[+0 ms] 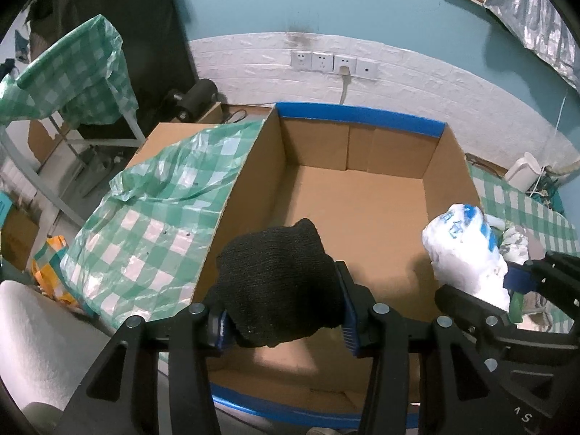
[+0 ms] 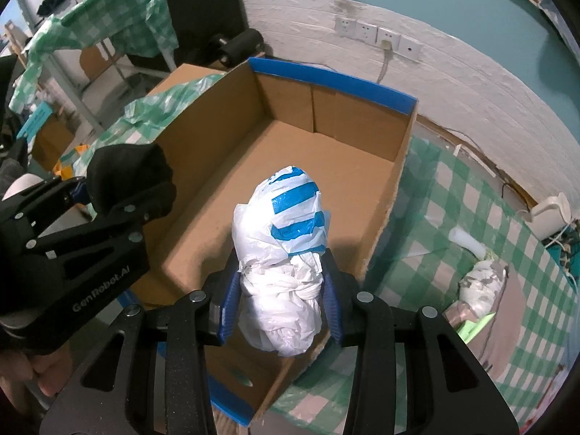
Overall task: Organize soft objects
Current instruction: 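Open the left gripper over the box while the right gripper releases the bag inside, then move both grippers back from the box to the pile of soft items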
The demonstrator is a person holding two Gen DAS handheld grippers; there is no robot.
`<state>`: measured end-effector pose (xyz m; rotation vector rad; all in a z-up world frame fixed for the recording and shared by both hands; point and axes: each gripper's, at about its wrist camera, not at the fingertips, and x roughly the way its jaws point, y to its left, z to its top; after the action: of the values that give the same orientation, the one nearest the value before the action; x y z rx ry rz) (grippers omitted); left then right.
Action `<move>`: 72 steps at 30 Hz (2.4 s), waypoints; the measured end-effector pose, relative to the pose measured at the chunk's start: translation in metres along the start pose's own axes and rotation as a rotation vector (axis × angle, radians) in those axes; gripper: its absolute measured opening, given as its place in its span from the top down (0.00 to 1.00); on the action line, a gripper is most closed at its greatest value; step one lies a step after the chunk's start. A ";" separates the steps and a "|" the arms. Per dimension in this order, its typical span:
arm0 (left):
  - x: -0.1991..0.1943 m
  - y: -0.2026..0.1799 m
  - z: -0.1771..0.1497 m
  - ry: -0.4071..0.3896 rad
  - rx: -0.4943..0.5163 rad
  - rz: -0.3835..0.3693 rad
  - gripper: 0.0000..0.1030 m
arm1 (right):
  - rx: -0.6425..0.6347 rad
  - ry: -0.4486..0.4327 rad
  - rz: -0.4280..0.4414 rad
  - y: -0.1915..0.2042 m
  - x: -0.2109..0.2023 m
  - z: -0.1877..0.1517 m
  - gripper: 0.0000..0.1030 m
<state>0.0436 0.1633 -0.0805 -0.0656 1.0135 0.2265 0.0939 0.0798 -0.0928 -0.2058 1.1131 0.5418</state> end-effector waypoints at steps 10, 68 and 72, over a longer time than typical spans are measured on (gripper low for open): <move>0.004 0.009 0.001 -0.001 -0.024 0.009 0.44 | 0.003 -0.014 -0.045 0.000 -0.002 0.000 0.33; -0.057 -0.157 -0.026 -0.120 0.238 -0.166 0.28 | 0.363 -0.093 -0.157 -0.166 -0.096 -0.144 0.32; -0.054 -0.174 -0.031 -0.106 0.272 -0.161 0.28 | 0.393 -0.087 -0.168 -0.178 -0.096 -0.155 0.32</move>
<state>0.0281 -0.0202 -0.0597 0.1110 0.9206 -0.0560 0.0301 -0.1671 -0.0943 0.0658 1.0834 0.1736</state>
